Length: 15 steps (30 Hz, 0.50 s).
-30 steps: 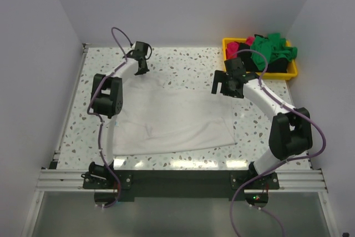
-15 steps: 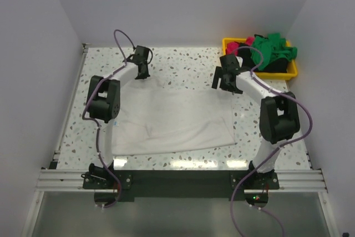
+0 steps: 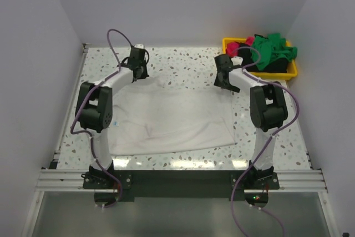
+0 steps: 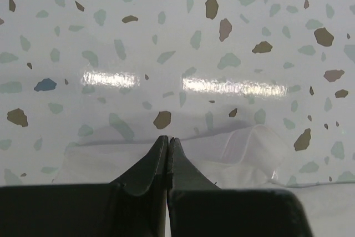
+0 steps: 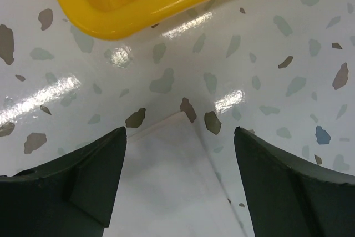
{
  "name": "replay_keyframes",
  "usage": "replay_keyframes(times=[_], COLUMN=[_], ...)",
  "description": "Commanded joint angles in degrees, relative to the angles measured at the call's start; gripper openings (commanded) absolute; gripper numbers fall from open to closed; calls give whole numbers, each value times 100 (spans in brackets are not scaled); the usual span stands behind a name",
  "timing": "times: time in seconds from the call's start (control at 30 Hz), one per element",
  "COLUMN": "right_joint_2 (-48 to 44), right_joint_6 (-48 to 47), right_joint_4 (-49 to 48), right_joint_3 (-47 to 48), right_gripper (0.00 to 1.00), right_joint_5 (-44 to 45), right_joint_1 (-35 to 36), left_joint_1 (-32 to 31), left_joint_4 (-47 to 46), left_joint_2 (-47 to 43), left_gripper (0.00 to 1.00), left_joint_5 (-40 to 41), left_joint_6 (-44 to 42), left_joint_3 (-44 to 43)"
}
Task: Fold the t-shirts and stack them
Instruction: Fold the tshirt
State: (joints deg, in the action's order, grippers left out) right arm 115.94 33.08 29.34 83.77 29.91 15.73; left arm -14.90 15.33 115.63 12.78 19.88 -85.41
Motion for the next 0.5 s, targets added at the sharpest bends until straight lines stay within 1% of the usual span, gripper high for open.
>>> replay_keyframes(times=[0.0,0.03,0.1,0.13,0.2,0.23,0.3,0.33,0.37,0.4,0.43,0.47], right_joint_2=[51,104,157,209,271,323,368,377,377,368,368,350], right_joint_6=[234,243,278,278,287,287,313,322,331,348,348,366], right_joint_4=[-340,-368,-473,-499,-517,-509,-509,-517,-535,-544,-552,-552], right_joint_3=[105,105,96,96,122,131,105,96,70,9,-18,-44], right_gripper=[80,77,76,72,70,67,66,63,61,59,52,49], right_joint_5=[436,445,489,498,472,463,437,419,410,402,384,340], right_joint_1=[-8,-8,-8,-8,-8,-8,-8,1,1,-8,1,1], left_joint_1=[-40,-48,-57,-75,-84,-84,-92,-92,-92,-101,-110,-110], left_joint_4=[-496,-592,-672,-707,-768,-777,-786,-786,-795,-812,-821,-830], left_joint_2=[-515,-620,-708,-779,-840,-902,-955,-1007,-1043,-1069,-1139,-1166], left_gripper=[0,0,0,0,0,0,0,0,0,0,0,0], left_joint_5=[-284,-337,-390,-390,-390,-381,-390,-390,-407,-407,-399,-390], left_joint_6=[-125,-133,-125,-125,-125,-116,-116,-98,-90,-98,-98,-90], left_joint_3=[331,480,621,752,867,955,1026,1087,1114,1149,1192,1210])
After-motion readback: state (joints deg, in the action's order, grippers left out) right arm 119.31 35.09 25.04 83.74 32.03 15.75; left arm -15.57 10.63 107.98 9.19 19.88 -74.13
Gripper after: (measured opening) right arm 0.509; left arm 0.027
